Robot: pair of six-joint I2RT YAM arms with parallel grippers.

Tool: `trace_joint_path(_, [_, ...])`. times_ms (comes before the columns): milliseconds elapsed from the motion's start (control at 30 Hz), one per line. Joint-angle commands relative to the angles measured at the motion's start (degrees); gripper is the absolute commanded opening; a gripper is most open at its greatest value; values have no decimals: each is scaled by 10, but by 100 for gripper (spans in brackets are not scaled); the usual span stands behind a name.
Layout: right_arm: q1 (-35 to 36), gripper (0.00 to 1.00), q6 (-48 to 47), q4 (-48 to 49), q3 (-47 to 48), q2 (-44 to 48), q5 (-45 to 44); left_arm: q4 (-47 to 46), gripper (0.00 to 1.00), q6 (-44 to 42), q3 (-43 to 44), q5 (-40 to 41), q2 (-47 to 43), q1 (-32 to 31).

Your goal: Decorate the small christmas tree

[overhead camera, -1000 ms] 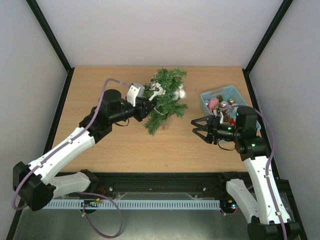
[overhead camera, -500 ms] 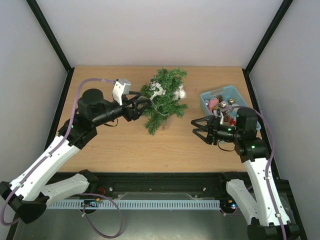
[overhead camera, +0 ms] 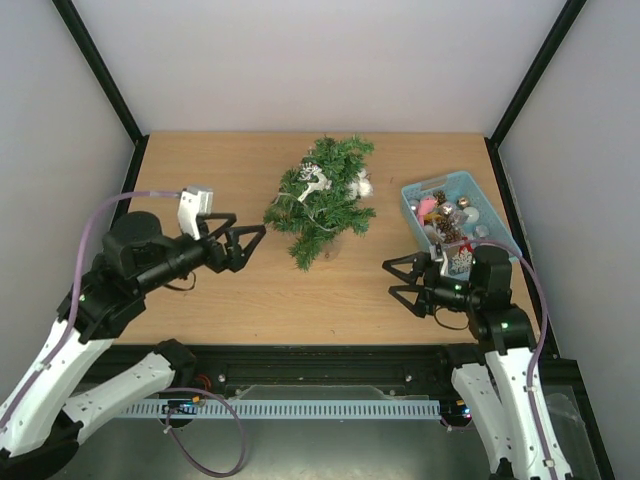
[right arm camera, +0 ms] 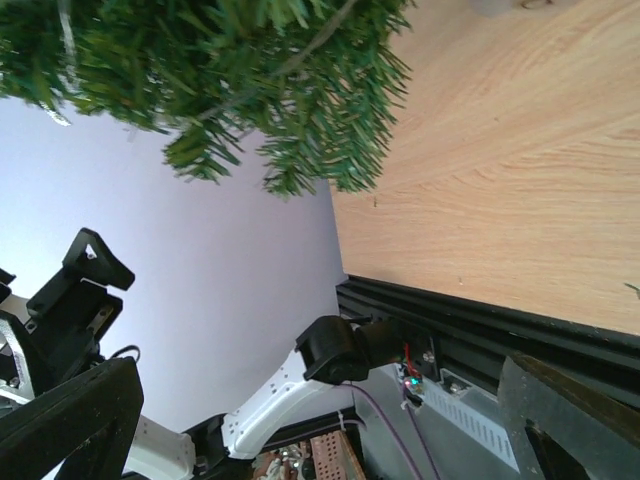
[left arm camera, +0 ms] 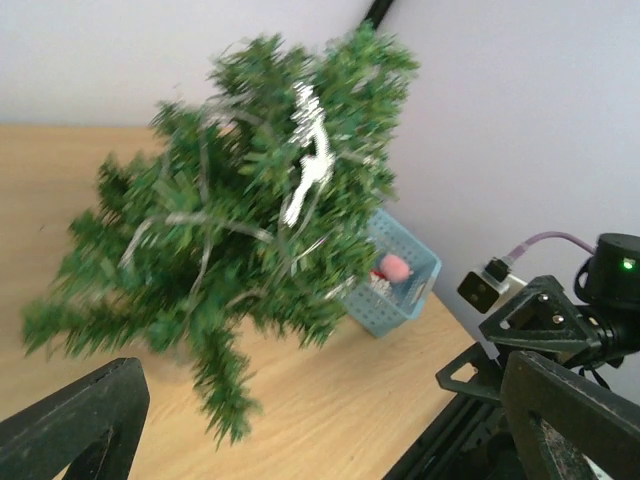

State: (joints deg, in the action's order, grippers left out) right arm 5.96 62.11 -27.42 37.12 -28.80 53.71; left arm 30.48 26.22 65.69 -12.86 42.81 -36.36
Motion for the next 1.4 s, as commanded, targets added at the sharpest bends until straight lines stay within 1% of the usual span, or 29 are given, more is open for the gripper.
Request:
trace_joint_path(0, [-2, 99, -11, -44, -44, 34, -15, 114, 100, 65, -18, 50, -43, -1])
trace_joint_path(100, [-2, 99, 3, -10, -93, 55, -36, 164, 99, 76, -26, 64, -54, -1])
trace_joint_path(200, [-2, 99, 25, 69, -148, 41, -68, 197, 99, 87, -31, 65, -68, -1])
trace_joint_path(233, [-2, 98, 34, 106, -165, 21, -75, 201, 99, 92, -36, 61, -75, -2])
trace_joint_path(300, [-1, 99, 46, 184, -190, -21, -90, 204, 99, 103, -49, 59, -93, -1])
trace_joint_path(400, [2, 98, 29, 252, -178, -131, -109, 207, 99, 121, -70, 72, -121, -1])
trace_joint_path(533, [24, 99, -5, 300, -134, -270, -131, 196, 99, 149, -100, 94, -149, -2])
trace_joint_path(633, [40, 100, -19, 332, -107, -349, -149, 174, 99, 166, -123, 93, -160, -2])
trace_joint_path(700, [49, 98, -19, 360, -98, -396, -154, 159, 100, 173, -139, 85, -161, -2])
trace_joint_path(800, [69, 93, -4, 411, -92, -455, -164, 147, 100, 174, -159, 78, -155, -1])
trace_joint_path(900, [99, 83, 15, 459, -83, -504, -175, 145, 100, 172, -163, 75, -148, -1])
trace_joint_path(933, [109, 79, 22, 476, -81, -518, -182, 148, 100, 171, -162, 76, -147, -1])
trace_joint_path(967, [120, 72, 31, 492, -79, -530, -186, 151, 100, 170, -159, 77, -145, -1])
trace_joint_path(1000, [131, 67, 39, 508, -78, -539, -193, 154, 99, 171, -156, 78, -144, -1])
trace_joint_path(1067, [152, 59, 54, 534, -76, -555, -206, 160, 100, 169, -148, 79, -143, -1])
trace_joint_path(1200, [174, 58, 65, 560, -63, -588, -218, 175, 99, 165, -145, 92, -145, -1])
trace_joint_path(1367, [178, 58, 67, 580, -50, -626, -230, 173, 100, 171, -151, 86, -153, -1])
